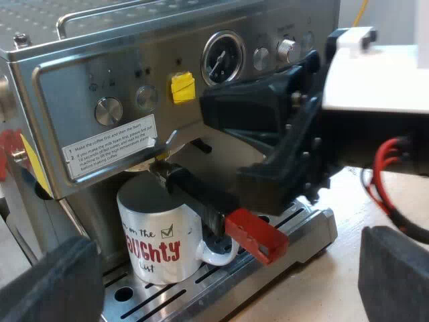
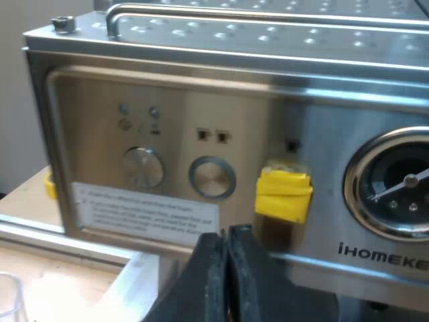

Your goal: Place mug into machine

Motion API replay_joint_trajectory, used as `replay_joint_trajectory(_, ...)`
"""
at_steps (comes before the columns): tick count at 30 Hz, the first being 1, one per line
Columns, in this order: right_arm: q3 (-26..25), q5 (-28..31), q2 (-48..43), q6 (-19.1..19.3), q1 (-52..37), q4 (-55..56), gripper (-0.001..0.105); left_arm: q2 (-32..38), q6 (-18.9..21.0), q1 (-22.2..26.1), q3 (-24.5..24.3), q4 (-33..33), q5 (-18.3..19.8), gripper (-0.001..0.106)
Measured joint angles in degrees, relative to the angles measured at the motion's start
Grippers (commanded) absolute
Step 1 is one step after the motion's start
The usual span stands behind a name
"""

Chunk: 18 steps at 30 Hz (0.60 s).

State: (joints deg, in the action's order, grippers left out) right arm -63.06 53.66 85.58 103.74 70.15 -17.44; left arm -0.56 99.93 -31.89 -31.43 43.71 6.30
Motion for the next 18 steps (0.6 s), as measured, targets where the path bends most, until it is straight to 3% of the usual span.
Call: replay_joint_trajectory(18,-0.3,-5.5,1.2,-2.2,-8.0,-1.3,0.000,0.0,0.0,0.0,0.0,0.0,0.0,0.078)
